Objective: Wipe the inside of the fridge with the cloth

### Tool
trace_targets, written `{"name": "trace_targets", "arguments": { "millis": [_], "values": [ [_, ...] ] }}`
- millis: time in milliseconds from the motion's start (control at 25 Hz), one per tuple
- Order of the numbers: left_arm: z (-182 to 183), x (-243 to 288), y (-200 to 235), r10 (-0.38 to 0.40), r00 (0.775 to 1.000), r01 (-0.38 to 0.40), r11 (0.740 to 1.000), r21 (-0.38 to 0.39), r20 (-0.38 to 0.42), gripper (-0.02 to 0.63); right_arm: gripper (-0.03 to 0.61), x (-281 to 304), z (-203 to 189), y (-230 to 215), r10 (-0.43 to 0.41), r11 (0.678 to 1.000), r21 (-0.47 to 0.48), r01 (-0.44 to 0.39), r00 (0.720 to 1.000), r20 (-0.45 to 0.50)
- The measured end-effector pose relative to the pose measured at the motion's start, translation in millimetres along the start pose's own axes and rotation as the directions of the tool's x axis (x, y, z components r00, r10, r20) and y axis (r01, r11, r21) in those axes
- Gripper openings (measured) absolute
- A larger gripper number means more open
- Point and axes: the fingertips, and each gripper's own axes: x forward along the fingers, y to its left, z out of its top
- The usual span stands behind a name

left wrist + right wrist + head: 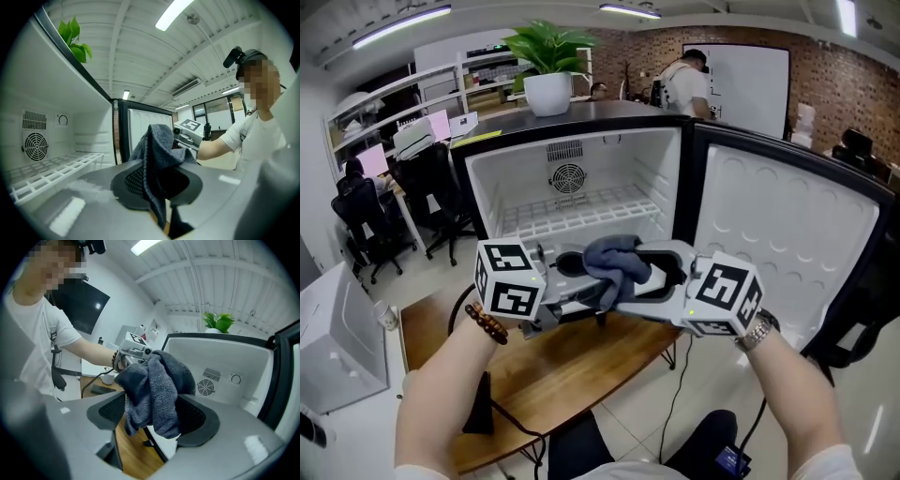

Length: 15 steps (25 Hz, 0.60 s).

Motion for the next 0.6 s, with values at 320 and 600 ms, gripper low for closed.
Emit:
{"name": "trace_targets", "arguments": {
  "millis": [320,600],
  "values": [
    [-23,-23,16,0.122,0.992,-0.123,0.992,-0.023,-0.028,0.113,0.093,22,-13,-4,-0.058,0.998,0.025,0.057,0.998,0.022],
    [-37,-53,35,0.304,0.952,-0.306,0.951,-0.039,-0.037,0.19,0.067,51,-18,-14,-0.151,0.983,0.119,0.143,0.986,0.069]
  ]
}}
